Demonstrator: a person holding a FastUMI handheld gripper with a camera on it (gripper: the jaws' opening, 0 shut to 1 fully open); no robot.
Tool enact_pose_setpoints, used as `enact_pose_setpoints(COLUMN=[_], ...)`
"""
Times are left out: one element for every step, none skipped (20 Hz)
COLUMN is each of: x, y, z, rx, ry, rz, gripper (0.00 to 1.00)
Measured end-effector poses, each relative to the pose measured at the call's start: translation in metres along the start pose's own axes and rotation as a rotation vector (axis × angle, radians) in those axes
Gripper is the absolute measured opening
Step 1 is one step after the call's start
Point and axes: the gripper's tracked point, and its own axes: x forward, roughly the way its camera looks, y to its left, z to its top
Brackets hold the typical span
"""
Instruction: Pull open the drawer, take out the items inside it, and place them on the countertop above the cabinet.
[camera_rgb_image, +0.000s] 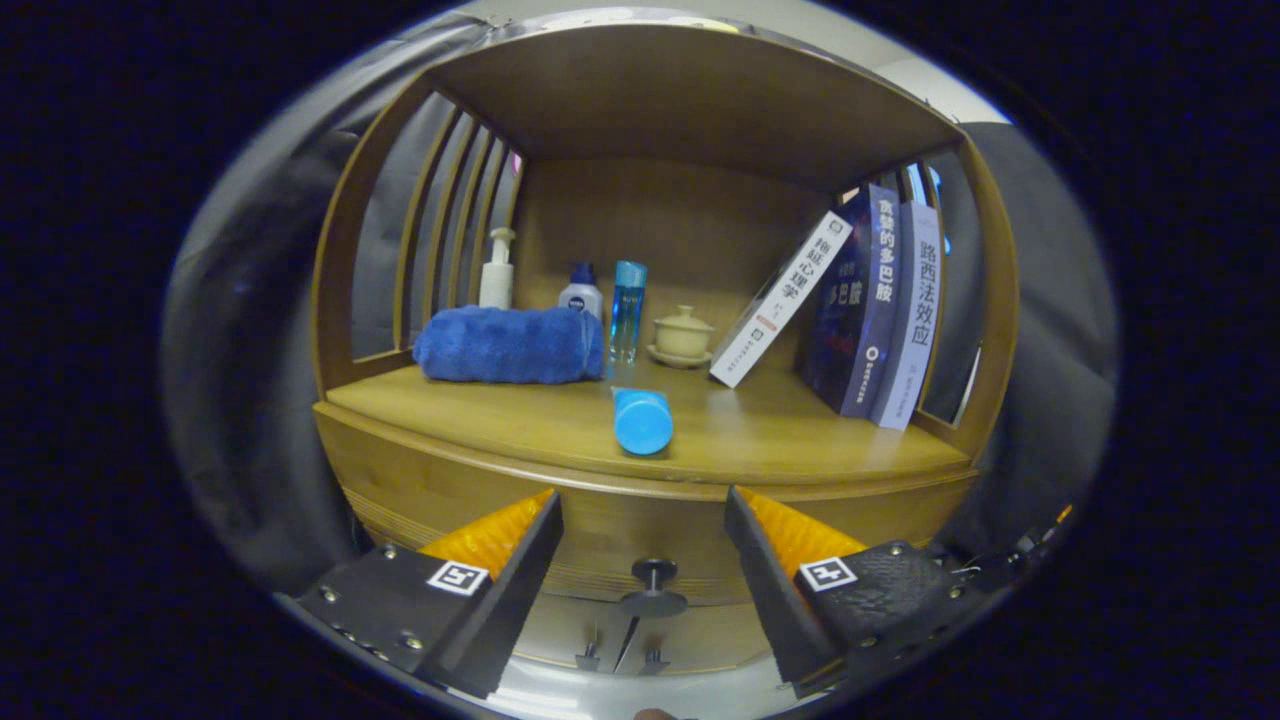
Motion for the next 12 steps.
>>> enact_pose_setpoints(x=[-0.012, -0.026, -0.04, -0.054, -0.068, -0.082, -0.096, -0.109, -0.122, -0.136, -0.151, -0.165], y=[-0.005, -0.008, -0.011, -0.016, -0.02, -0.023, -0.027, -0.031, -0.036, -0.04, -0.042, -0.044], z=[0.009, 0.02, 0.029, 0.039, 0.049, 0.058, 0.067, 0.077, 0.084, 0.089, 0.091, 0.096], rx=[0.003, 0.011, 0.019, 0.031, 0.045, 0.062, 0.075, 0.079, 0.075, 0.07, 0.072, 0.079], ry=[-0.023, -0.045, -0.061, -0.077, -0.09, -0.106, -0.122, -0.144, -0.162, -0.171, -0.18, -0.193], rz=[0.004, 0.014, 0.019, 0.02, 0.022, 0.028, 0.034, 0.039, 0.042, 0.046, 0.053, 0.061], gripper=[0.97, 0.97, 0.97, 0.97, 0.97, 0.97, 0.97, 0.97, 0.97, 0.97, 0.97, 0.97])
